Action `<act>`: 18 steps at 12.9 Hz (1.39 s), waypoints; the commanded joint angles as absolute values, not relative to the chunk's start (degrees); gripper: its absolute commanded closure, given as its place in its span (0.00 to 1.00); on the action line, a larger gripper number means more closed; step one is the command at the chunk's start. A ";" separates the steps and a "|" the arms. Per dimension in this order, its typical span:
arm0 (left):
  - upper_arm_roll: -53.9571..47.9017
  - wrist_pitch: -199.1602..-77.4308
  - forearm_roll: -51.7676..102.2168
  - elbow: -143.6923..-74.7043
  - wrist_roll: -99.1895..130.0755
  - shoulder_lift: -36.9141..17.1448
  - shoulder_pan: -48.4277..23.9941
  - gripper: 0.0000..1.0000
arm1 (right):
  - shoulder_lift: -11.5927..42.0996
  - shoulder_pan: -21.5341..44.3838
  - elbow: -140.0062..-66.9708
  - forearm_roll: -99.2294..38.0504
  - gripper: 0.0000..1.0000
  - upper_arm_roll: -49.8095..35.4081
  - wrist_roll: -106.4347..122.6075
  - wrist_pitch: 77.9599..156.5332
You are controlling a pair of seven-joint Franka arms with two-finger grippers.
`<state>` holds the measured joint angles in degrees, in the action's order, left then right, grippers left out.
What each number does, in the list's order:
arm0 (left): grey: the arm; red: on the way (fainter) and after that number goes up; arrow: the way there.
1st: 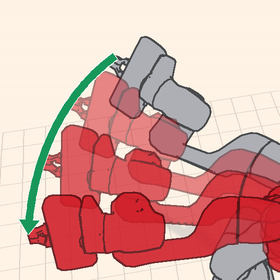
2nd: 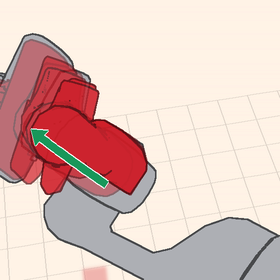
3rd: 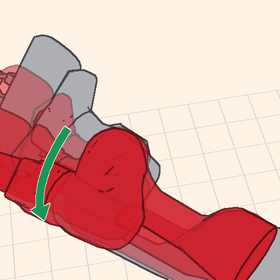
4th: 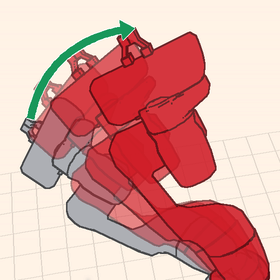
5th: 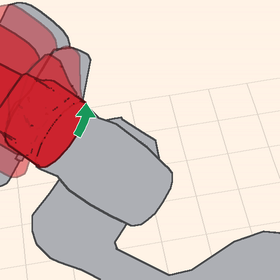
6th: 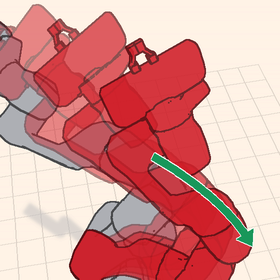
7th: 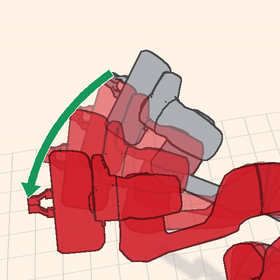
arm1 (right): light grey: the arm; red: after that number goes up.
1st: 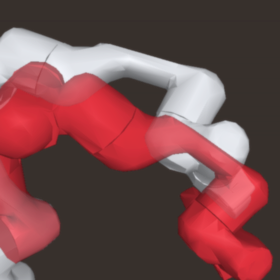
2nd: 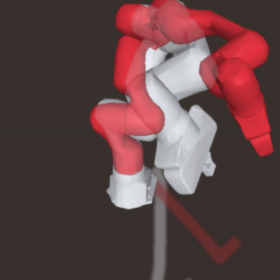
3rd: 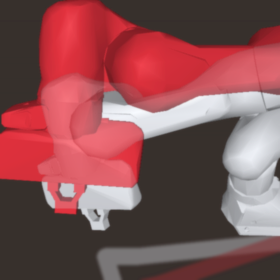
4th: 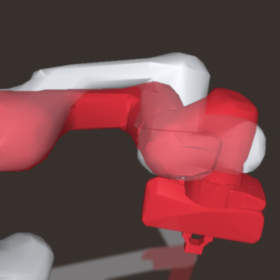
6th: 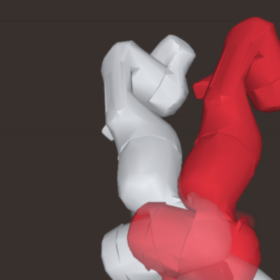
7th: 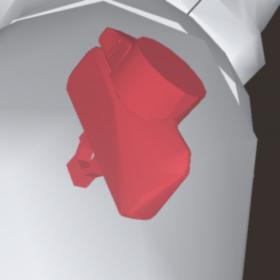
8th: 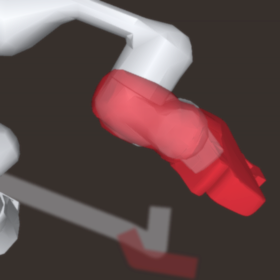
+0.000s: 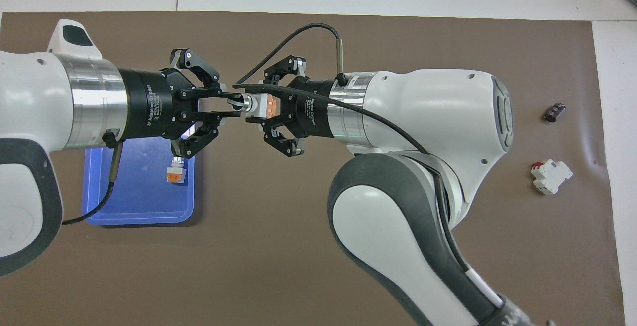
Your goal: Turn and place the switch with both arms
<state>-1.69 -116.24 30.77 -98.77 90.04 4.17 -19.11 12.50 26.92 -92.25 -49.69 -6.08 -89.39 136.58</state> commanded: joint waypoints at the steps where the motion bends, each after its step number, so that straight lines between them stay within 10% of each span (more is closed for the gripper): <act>1: -1.76 -116.98 31.03 -100.81 89.83 6.06 -19.51 0.98 | 12.83 26.81 -91.49 -50.01 1.00 -6.15 -90.00 137.37; 18: -1.58 -118.13 30.67 -101.34 29.46 6.15 -19.07 1.00 | 12.83 26.54 -91.58 -50.01 1.00 -6.15 -89.91 137.02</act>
<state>-1.52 -117.86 30.70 -99.08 34.12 4.33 -19.06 12.56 26.86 -92.04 -49.69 -6.05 -89.39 136.52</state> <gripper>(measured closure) 0.885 0.573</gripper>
